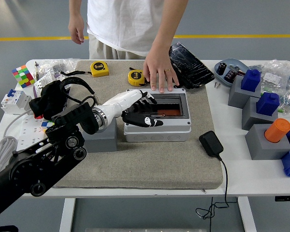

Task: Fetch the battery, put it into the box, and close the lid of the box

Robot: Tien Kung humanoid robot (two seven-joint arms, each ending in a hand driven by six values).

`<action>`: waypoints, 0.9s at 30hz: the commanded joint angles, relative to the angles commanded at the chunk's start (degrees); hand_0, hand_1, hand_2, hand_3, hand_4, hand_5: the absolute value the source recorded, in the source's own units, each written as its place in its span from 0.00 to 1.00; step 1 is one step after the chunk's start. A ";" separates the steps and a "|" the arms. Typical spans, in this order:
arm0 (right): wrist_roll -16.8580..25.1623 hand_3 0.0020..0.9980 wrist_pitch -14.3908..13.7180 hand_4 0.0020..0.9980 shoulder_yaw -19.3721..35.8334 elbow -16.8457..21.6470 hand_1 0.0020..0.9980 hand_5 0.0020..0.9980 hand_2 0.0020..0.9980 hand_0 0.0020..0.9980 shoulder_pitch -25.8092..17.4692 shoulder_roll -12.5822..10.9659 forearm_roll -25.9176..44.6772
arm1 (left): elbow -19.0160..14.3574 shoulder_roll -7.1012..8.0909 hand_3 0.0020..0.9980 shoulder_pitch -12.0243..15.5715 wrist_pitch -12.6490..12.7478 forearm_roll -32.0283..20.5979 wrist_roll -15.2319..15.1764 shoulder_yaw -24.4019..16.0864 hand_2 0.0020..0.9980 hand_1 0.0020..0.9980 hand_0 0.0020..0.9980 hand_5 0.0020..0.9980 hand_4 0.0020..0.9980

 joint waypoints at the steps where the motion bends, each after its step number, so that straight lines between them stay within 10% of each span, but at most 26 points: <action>1: -0.01 0.57 0.00 0.97 0.02 0.00 0.65 0.58 0.66 0.64 -0.02 0.00 -0.05 | -0.18 -0.15 0.72 0.43 1.68 -0.54 -1.87 -0.84 0.67 0.65 0.43 0.57 1.00; 15: 0.09 0.57 0.00 0.97 -0.19 0.00 0.65 0.58 0.66 0.64 0.14 0.02 0.10 | -0.53 -2.46 0.71 5.07 15.94 -15.62 -21.26 -11.14 0.67 0.66 0.43 0.58 1.00; 27: 0.03 0.57 0.04 0.97 0.12 0.00 0.65 0.58 0.66 0.64 -0.18 0.18 -0.42 | 0.00 -4.48 0.72 11.21 16.49 -24.15 -28.96 -23.35 0.66 0.67 0.47 0.57 1.00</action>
